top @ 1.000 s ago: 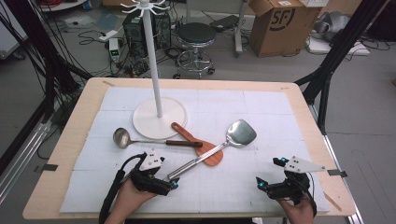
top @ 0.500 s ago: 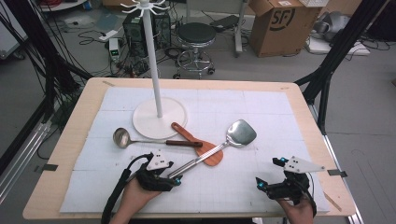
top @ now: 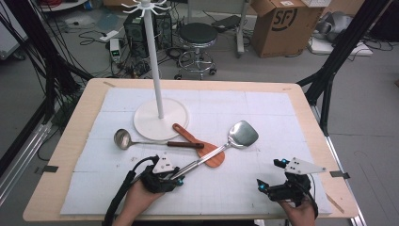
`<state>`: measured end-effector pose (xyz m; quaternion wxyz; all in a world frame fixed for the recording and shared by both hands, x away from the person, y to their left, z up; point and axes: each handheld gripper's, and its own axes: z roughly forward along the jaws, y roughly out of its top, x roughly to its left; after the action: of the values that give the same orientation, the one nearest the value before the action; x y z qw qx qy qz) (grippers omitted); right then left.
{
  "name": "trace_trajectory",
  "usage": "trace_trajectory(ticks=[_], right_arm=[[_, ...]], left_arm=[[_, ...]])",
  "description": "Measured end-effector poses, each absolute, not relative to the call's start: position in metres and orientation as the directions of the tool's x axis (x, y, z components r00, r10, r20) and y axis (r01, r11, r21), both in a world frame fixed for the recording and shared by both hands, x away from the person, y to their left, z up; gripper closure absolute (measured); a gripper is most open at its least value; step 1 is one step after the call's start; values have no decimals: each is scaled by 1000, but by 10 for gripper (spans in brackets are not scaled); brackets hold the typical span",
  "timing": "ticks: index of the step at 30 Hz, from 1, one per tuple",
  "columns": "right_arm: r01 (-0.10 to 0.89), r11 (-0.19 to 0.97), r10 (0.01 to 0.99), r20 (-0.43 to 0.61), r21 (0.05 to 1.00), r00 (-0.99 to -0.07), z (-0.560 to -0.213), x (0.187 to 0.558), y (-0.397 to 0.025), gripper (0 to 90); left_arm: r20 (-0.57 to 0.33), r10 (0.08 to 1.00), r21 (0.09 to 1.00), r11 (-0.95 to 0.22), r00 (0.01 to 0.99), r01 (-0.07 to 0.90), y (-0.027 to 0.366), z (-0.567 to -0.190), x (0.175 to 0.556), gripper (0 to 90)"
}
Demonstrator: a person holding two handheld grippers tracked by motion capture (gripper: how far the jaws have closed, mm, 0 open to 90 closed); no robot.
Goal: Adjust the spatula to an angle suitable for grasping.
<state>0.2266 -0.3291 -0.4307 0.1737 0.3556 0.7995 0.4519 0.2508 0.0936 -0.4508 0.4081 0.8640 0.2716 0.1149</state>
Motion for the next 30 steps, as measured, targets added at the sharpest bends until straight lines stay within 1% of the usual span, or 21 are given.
trace_trajectory(ticks=[5,19,25,30], right_arm=[[409,346,722,39,845,-691,-431,227,-328,5],[408,358,693,54,840,-719,-431,229,-321,6],[406,352,679,69,843,-731,-428,230,-317,6],[400,368,651,75,840,-755,-425,235,-308,8]], left_arm=[[-17,564,769,-520,825,371,94,-451,251,673],[-34,548,776,-513,836,368,95,-449,251,679],[-62,538,792,-486,841,370,98,-446,251,680],[-51,532,790,-496,845,360,97,-443,251,680]])
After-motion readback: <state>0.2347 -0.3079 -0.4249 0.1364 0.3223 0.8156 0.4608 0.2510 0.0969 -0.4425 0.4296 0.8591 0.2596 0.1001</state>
